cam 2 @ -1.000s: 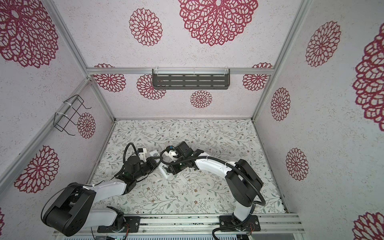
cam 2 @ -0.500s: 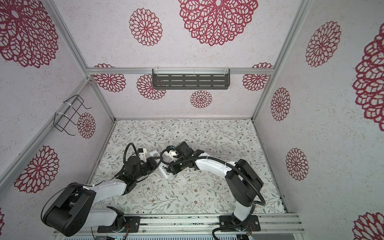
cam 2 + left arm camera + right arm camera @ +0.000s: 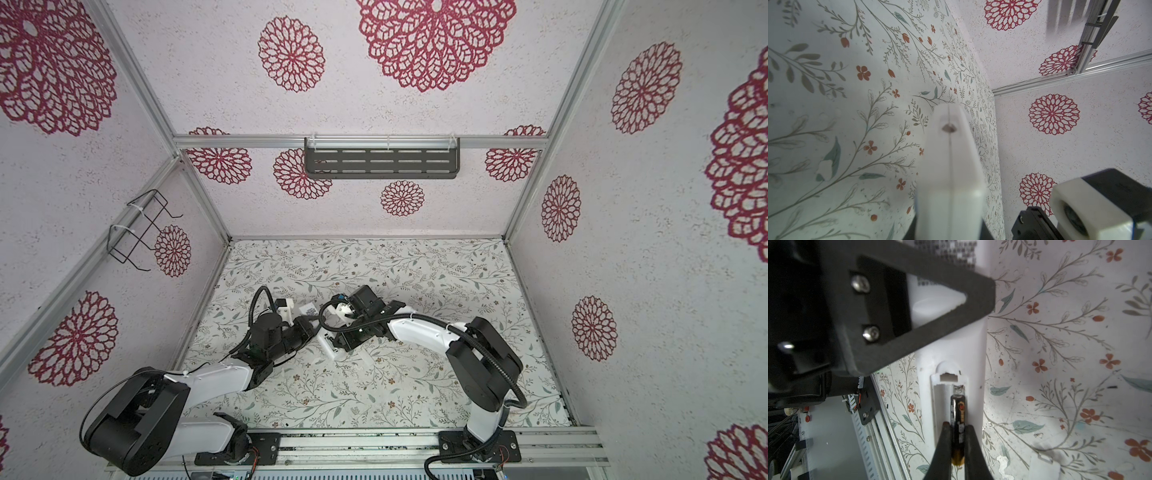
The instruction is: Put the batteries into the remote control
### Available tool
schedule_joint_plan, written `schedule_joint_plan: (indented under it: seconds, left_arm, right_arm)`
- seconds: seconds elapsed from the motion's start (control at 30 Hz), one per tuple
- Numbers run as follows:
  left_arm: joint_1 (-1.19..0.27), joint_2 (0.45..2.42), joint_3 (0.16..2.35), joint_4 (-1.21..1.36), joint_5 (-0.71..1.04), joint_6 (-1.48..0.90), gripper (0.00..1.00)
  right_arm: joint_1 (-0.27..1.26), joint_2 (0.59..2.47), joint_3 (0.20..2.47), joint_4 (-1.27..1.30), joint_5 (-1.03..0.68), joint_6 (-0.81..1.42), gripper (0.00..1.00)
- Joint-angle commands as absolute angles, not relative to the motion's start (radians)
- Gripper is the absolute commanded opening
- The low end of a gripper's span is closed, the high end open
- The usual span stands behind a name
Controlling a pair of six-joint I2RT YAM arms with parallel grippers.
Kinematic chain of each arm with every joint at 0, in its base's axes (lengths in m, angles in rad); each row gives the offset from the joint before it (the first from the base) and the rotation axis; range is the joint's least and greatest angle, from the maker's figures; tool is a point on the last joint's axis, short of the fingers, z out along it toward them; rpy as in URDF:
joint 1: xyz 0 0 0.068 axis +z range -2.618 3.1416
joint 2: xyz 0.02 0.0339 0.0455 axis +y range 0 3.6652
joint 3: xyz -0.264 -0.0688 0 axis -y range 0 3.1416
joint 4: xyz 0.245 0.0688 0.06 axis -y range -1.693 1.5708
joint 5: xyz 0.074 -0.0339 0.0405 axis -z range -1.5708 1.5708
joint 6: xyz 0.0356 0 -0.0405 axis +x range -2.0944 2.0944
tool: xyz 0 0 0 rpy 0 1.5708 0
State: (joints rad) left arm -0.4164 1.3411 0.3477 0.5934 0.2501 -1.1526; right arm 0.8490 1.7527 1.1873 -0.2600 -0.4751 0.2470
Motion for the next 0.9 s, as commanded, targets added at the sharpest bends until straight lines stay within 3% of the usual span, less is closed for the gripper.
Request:
schedule_joint_plan:
  seconds: [0.0,0.23,0.67,0.87]
  left_arm:
    - [-0.423,1.321,0.364,0.663,0.259,-1.166,0.01]
    - [-0.423,1.331,0.361,0.689,0.267,-1.173,0.01]
    - [-0.423,1.35,0.364,0.717,0.266,-1.181,0.01]
    - [-0.422,1.366,0.37,0.742,0.265,-1.186,0.02]
  right_arm:
    - [0.853,1.777,1.204,-0.322,-0.423,0.224,0.04]
    - [0.861,1.804,1.226,-0.328,-0.425,0.224,0.05]
    - [0.862,1.816,1.245,-0.326,-0.4,0.24,0.2]
    - [0.862,1.818,1.255,-0.325,-0.394,0.243,0.2]
